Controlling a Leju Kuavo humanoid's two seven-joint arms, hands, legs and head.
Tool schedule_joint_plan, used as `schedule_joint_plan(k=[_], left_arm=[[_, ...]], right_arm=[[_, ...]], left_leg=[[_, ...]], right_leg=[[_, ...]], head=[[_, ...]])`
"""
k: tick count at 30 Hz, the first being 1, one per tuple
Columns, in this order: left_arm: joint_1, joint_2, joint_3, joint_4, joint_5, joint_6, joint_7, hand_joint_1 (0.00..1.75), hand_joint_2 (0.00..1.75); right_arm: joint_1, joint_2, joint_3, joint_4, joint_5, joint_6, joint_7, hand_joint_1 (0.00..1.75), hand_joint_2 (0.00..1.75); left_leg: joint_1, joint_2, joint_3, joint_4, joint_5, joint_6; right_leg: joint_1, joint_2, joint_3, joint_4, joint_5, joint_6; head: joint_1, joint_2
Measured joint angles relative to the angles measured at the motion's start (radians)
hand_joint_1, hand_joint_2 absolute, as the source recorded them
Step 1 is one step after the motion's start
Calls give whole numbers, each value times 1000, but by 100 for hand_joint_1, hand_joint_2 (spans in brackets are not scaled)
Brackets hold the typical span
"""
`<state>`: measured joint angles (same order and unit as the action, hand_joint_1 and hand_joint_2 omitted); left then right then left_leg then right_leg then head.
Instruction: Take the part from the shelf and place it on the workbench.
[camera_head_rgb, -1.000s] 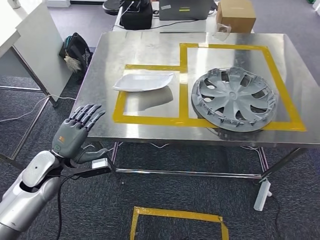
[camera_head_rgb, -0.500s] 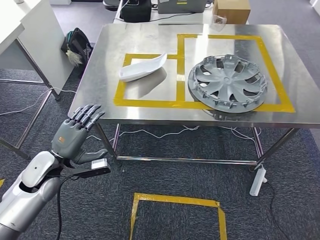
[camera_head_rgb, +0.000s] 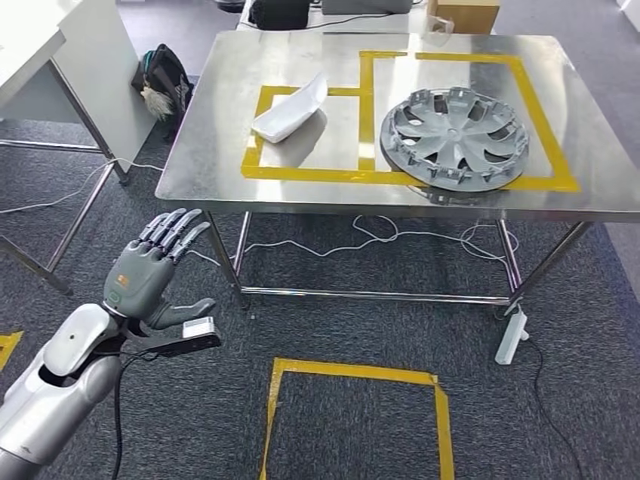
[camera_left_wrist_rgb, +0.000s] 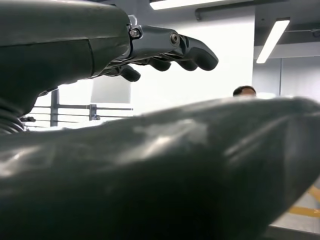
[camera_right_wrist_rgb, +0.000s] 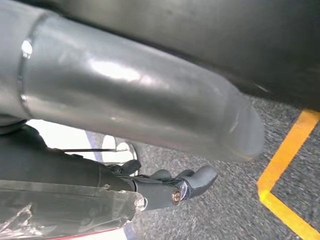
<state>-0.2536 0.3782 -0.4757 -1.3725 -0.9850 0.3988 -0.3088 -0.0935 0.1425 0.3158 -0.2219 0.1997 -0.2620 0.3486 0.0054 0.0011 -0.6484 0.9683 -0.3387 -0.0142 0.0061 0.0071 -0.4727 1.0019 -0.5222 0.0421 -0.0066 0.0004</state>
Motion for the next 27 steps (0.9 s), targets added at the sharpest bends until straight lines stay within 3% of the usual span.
schedule_joint_plan(k=[2,3,4,5,7,8,9,10,11,12,14,16,18,19,21,22,23,24,25,26,27], left_arm=[[2,0,1,0,0,0,1,0,0],[3,0,1,0,0,0,1,0,0],[5,0,1,0,0,-1,1,0,0],[6,0,1,0,0,-1,2,0,0],[8,1,1,0,0,-1,3,0,0],[9,1,1,0,0,-1,4,0,0],[10,1,1,0,0,-1,5,0,0],[11,1,1,0,0,-1,6,0,0],[11,1,1,0,0,-1,8,0,0],[10,1,2,0,0,-1,9,0,0],[8,1,6,0,-1,0,10,0,0],[6,1,9,-1,-1,1,10,0,0],[8,2,9,-1,-1,0,11,0,0],[9,2,9,-1,-1,0,11,0,0],[10,1,9,-1,-1,-1,14,0,0],[11,1,10,-1,-1,-1,16,0,0],[12,0,10,-1,-1,-2,18,0,0],[13,0,10,-1,-1,-2,21,0,0],[14,-1,10,-1,-1,-2,22,0,0],[15,-3,10,-1,-1,-2,24,0,0],[16,-4,10,-1,-1,-2,25,0,0]], right_arm=[[-1,-2,0,0,0,4,-1,0,0],[0,-3,-1,0,0,5,-2,0,0],[0,-4,-1,0,0,6,-1,0,0],[0,-4,-1,0,0,7,0,0,0],[1,-5,-1,0,-1,7,1,0,0],[1,-6,-1,0,-1,7,2,0,0],[2,-6,-1,0,-1,7,2,0,0],[2,-7,-2,0,-1,7,2,0,0],[2,-7,-2,0,-1,7,2,0,0],[2,-7,-3,0,-1,7,2,0,0],[0,-7,-5,0,-1,7,2,0,0],[1,-7,-6,0,-1,7,2,0,0],[5,-7,-8,1,-1,4,0,0,0],[7,-7,-9,1,-1,2,-1,0,0],[10,-7,-10,1,-2,-2,-1,0,0],[10,-7,-11,1,-2,-3,0,0,0],[10,-7,-12,1,-2,-4,2,0,0],[10,-7,-12,1,-3,-4,2,0,0],[10,-7,-13,1,-3,-4,2,0,0],[10,-7,-14,1,-3,-4,2,0,0],[10,-7,-15,1,-4,-4,1,0,0]], left_leg=[[4,0,-3,-5,17,-15],[6,0,-7,-3,10,-22],[7,0,-14,12,-18,-27],[7,-1,-26,50,-65,-32],[8,-1,-57,179,-172,-40],[8,-1,-67,242,-199,-42],[7,-1,-66,283,-200,-42],[7,-1,-49,289,-181,-40],[6,-1,-16,262,-153,-36],[4,-1,33,207,-133,-29],[-2,-2,142,62,-137,-14],[-9,-2,188,-15,-153,0],[-10,0,171,-22,-136,14],[-9,1,159,-23,-125,22],[-4,1,132,-25,-102,32],[-4,1,118,-25,-91,34],[-4,1,104,-25,-79,34],[-4,1,89,-24,-67,32],[-3,2,75,-24,-56,30],[-2,2,61,-23,-45,27],[-1,1,49,-20,-35,22]], right_leg=[[4,0,-2,-22,1,-19],[4,-2,-8,-23,11,-29],[3,-4,-15,-24,25,-37],[2,-5,-26,-25,39,-44],[3,-6,-55,-22,66,-49],[4,-6,-72,-20,78,-50],[6,-6,-90,-17,90,-50],[7,-6,-107,-14,100,-49],[8,-6,-124,-11,112,-49],[10,-6,-138,-9,123,-48],[14,-4,-158,-5,144,-42],[14,-3,-169,-8,166,-32],[12,-2,-180,-9,176,-20],[11,-2,-192,4,157,-14],[7,-1,-226,91,67,-2],[4,-1,-246,160,19,3],[2,-1,-260,228,-10,7],[0,-1,-267,281,-12,10],[-2,-1,-259,303,10,13],[-4,-2,-233,289,42,15],[-7,-2,-188,240,67,17]], head=[[1,0],[2,0],[-1,0],[-3,0],[-7,0],[-8,0],[-8,0],[-8,0],[-8,0],[-8,0],[-7,0],[-8,0],[-11,0],[-11,0],[-9,0],[-6,0],[-5,0],[-5,0],[-4,0],[-4,0],[-4,0]])
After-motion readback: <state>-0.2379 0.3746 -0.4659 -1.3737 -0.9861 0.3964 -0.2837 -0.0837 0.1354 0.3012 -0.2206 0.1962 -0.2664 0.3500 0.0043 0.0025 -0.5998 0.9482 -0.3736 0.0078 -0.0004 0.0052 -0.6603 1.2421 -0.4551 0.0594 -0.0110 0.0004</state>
